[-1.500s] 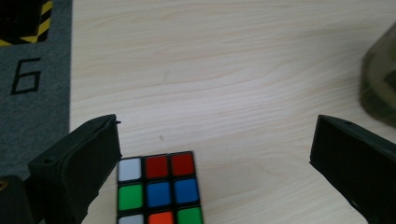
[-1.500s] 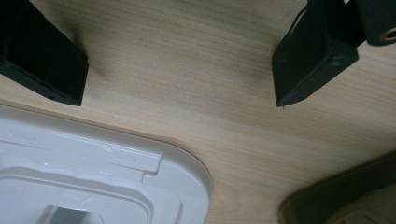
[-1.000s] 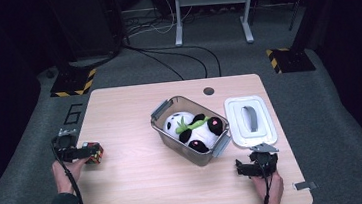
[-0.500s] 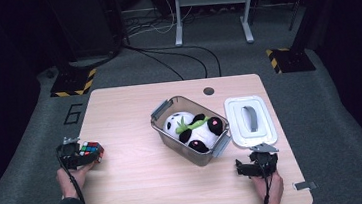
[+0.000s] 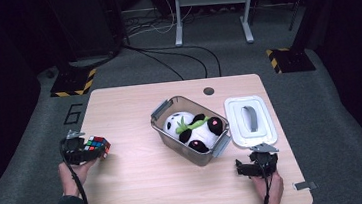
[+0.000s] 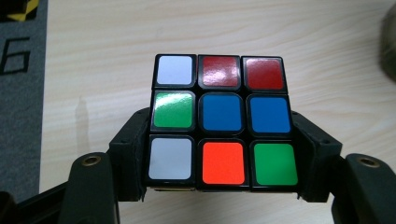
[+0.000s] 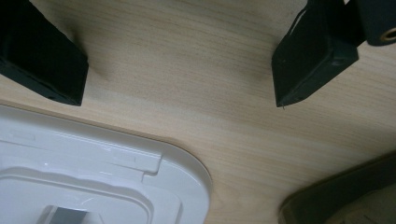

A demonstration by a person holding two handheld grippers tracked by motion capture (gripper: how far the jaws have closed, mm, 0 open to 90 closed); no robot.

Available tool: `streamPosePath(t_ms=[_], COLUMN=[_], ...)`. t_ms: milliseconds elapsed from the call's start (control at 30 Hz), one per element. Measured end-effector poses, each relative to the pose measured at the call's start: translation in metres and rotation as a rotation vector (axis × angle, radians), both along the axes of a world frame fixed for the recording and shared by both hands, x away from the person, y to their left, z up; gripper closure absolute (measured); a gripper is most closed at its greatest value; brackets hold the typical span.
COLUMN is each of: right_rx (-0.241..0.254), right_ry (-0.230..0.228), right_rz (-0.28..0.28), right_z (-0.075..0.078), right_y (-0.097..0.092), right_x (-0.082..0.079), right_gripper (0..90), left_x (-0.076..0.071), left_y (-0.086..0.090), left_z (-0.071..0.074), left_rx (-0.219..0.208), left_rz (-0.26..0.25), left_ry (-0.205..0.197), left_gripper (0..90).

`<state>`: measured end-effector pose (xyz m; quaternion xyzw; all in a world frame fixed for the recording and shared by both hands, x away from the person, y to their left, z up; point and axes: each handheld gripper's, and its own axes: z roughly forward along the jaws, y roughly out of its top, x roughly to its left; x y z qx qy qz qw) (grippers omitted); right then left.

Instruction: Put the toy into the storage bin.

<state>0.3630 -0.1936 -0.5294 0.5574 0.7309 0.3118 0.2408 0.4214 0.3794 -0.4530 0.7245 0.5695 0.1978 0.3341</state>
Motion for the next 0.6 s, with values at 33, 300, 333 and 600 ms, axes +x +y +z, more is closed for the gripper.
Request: streamPosePath(t_ms=[33, 300, 333, 600], right_rx=[0.001, 0.001, 0.000, 0.001], right_ry=[0.001, 0.000, 0.000, 0.001], right_rz=[-0.001, 0.000, 0.000, 0.000], right_z=[0.000, 0.000, 0.000, 0.000], right_y=[0.000, 0.000, 0.000, 0.000], right_x=[0.000, 0.000, 0.000, 0.000], right_gripper=[3.0, 3.0, 3.0, 3.1], left_x=[-0.001, -0.003, -0.003, 0.004], left_y=[-0.007, -0.040, -0.045, -0.082], left_z=[0.010, 0.045, 0.050, 0.077], left_rx=[-0.013, -0.001, 0.003, 0.018], left_rz=[-0.023, -0.114, -0.129, -0.214], left_ry=[-0.010, -0.060, -0.067, -0.094], left_gripper=[34.3, 34.2, 34.2, 34.2])
